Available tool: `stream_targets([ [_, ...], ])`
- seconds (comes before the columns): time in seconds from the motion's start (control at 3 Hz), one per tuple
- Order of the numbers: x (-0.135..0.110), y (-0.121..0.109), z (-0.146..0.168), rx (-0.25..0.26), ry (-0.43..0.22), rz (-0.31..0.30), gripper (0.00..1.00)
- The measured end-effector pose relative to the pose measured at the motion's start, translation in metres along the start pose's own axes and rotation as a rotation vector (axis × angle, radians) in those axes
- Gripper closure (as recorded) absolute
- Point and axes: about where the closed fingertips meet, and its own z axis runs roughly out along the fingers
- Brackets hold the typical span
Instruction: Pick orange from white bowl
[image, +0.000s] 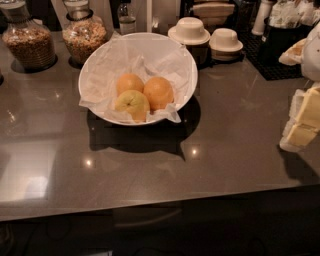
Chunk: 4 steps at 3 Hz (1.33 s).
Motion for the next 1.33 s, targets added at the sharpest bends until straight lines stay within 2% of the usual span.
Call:
stream_targets([
  [0.33,0.0,0.0,0.0,0.0,0.0,0.0,0.0],
  [0.67,-0.014,-0.001,0.001,-0.005,-0.04,-0.041,0.0],
  [1.33,-0.099,-0.02,0.017,-0.042,-0.24,-0.238,0.0],
])
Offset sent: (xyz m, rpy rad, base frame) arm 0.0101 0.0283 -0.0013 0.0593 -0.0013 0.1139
